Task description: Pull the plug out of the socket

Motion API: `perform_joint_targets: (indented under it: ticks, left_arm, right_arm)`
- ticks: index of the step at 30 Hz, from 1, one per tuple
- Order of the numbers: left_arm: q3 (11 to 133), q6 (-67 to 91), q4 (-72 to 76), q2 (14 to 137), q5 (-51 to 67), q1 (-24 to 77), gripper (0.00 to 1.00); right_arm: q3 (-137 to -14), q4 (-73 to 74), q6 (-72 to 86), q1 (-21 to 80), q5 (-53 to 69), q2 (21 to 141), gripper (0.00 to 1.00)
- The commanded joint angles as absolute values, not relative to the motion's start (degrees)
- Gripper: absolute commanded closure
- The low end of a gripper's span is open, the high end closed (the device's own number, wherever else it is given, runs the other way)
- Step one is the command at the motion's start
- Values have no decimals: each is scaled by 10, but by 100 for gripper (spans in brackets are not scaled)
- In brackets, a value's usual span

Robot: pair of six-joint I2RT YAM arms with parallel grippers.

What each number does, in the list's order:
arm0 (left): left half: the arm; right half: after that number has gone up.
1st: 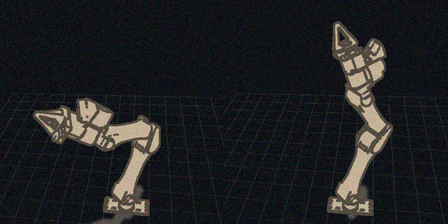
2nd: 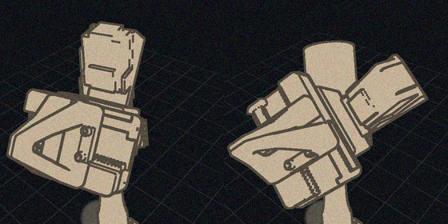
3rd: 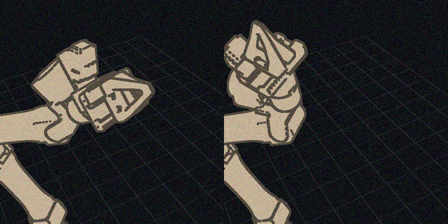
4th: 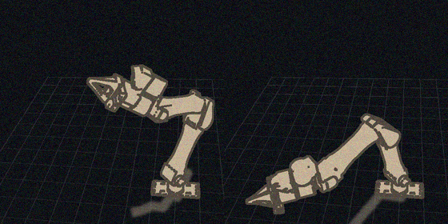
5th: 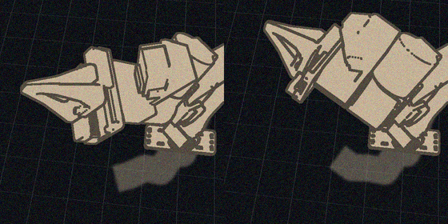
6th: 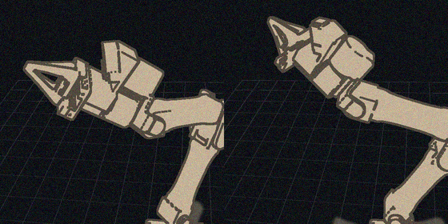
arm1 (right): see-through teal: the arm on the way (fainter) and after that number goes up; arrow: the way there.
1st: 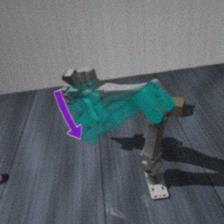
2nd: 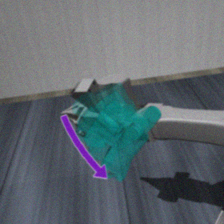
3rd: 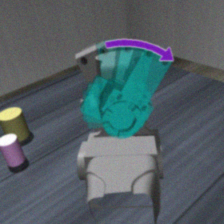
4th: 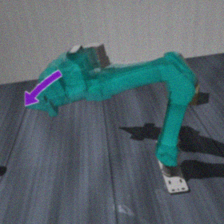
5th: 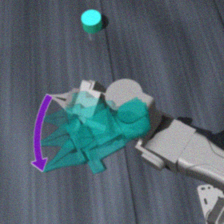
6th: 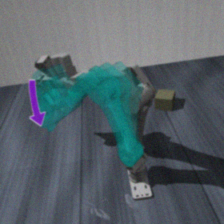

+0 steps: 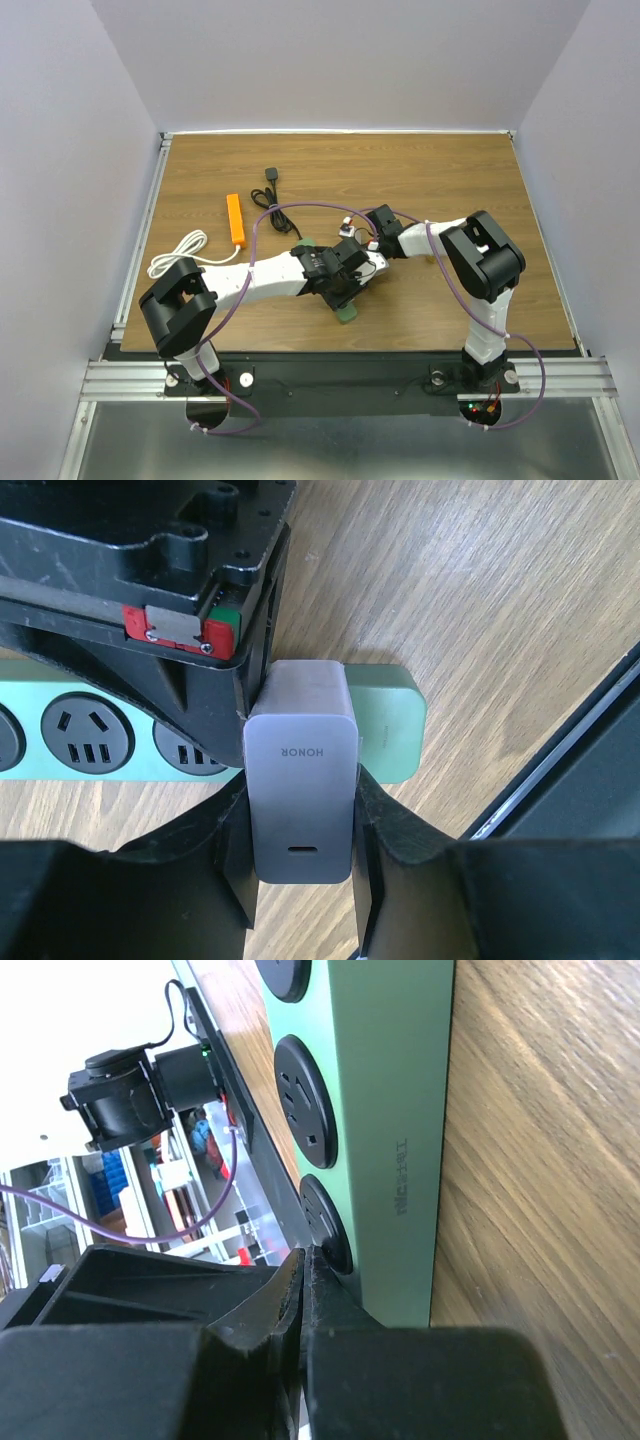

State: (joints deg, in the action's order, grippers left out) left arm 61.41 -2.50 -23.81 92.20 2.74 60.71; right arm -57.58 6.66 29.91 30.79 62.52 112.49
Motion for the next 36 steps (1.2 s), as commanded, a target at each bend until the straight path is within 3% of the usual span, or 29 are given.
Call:
perform_joint_targets:
  ticks: [1, 11, 20, 36]
  left_arm:
    - [642, -16, -213, 926, 25, 614, 100]
    - [651, -5, -215, 910, 18, 615, 100]
    - [683, -15, -252, 890, -20, 615, 100]
    - [725, -33, -305, 860, -68, 613, 100]
  right_arm:
    - [-565, 77, 269, 316, 591, 1148, 100]
    - [-572, 115, 256, 341, 509, 1158, 100]
    - [-594, 175, 255, 357, 334, 1178, 99]
    - [-564, 179, 263, 357, 292, 1210, 100]
